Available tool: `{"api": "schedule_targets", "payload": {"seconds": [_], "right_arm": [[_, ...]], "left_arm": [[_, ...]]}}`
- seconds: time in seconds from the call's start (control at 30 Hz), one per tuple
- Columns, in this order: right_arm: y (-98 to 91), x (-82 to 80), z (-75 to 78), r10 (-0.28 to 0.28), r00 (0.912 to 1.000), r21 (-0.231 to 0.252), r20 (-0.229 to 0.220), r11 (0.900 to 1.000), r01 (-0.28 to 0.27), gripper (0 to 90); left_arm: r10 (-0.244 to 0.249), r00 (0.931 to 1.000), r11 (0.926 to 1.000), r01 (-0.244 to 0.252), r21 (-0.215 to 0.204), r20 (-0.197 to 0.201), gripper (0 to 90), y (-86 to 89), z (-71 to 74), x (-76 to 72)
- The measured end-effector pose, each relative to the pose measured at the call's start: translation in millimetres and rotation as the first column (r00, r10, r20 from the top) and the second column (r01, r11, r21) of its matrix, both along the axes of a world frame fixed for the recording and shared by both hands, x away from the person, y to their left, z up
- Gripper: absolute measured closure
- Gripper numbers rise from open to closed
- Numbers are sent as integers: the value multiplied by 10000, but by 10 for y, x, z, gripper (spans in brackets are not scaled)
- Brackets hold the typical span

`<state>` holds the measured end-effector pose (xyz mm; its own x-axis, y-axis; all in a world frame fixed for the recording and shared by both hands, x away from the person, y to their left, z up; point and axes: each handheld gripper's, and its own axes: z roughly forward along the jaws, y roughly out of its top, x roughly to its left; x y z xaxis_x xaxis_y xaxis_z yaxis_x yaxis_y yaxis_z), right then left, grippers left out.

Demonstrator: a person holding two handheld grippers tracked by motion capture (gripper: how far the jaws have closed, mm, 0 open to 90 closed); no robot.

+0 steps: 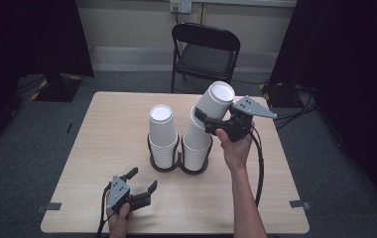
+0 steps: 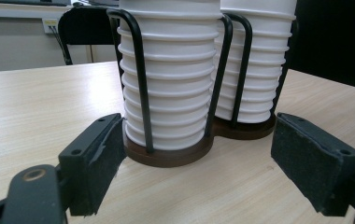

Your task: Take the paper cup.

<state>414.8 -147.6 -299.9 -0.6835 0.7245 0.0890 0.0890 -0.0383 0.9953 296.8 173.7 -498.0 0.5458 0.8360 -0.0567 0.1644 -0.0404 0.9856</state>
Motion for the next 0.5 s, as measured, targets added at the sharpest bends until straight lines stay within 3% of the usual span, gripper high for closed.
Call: {"api": "schedule_targets", "payload": {"seconds": [0.23,0.5], "right_arm": [[-107,-29,25,-193,9998,38,25,9998,193,147],[-285,-110,-35,-674,9972,295,-310,9972,683,147]], "left_arm": [[33,10000,10000,-33,27,9,172,-6,0,-4],[-13,10000,10000,13,30,52,173,-8,-1,-7]]}}
